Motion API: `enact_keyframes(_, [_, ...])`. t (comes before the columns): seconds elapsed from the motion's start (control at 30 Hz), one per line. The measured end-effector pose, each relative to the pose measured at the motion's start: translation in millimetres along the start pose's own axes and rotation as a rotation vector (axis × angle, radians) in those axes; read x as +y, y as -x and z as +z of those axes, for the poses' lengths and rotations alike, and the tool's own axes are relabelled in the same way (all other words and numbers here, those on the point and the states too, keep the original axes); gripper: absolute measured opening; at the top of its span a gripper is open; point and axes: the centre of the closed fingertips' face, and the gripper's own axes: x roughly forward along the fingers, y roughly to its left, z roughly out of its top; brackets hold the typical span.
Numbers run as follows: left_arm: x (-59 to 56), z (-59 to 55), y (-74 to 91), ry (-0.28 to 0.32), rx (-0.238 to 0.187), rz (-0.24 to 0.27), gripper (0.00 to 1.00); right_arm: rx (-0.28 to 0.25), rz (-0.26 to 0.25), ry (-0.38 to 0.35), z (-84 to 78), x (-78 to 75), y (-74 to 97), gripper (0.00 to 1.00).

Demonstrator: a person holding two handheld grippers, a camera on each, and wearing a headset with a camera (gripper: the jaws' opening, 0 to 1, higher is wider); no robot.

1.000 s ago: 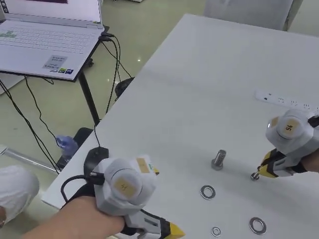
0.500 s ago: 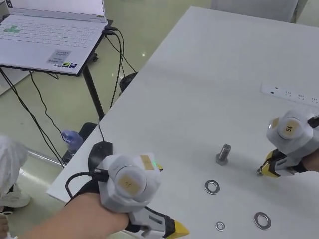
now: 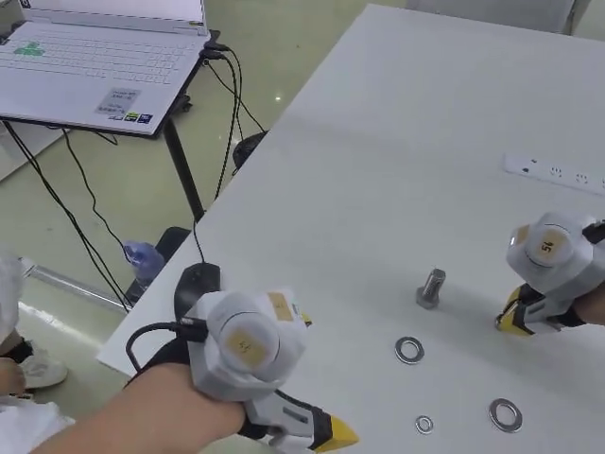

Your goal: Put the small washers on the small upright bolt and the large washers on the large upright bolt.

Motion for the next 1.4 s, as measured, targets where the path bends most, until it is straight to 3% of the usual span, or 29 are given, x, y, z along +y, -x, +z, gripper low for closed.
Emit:
enact_keyframes(0.6, [-3.3,3.3,3.1,-0.001,-0.01,0.001,0.79,-0.006,0.003,-0.012,0.1,-0.7,0.6,0.17])
enact_keyframes(0.97, [-5.5,5.9,5.3,-0.009,-0.018,0.005,0.82,-0.012,-0.002,0.003,1.1,-0.3,14.9,0.23])
enact_keyframes(1.2, [-8.1,11.3,6.9,-0.019,-0.042,0.007,0.87,-0.045,-0.013,0.025,16.0,3.7,30.4,0.3])
enact_keyframes(1.4, [-7.5,10.7,8.9,-0.019,-0.028,0.006,0.9,-0.092,-0.004,0.056,34.8,17.2,39.4,0.33])
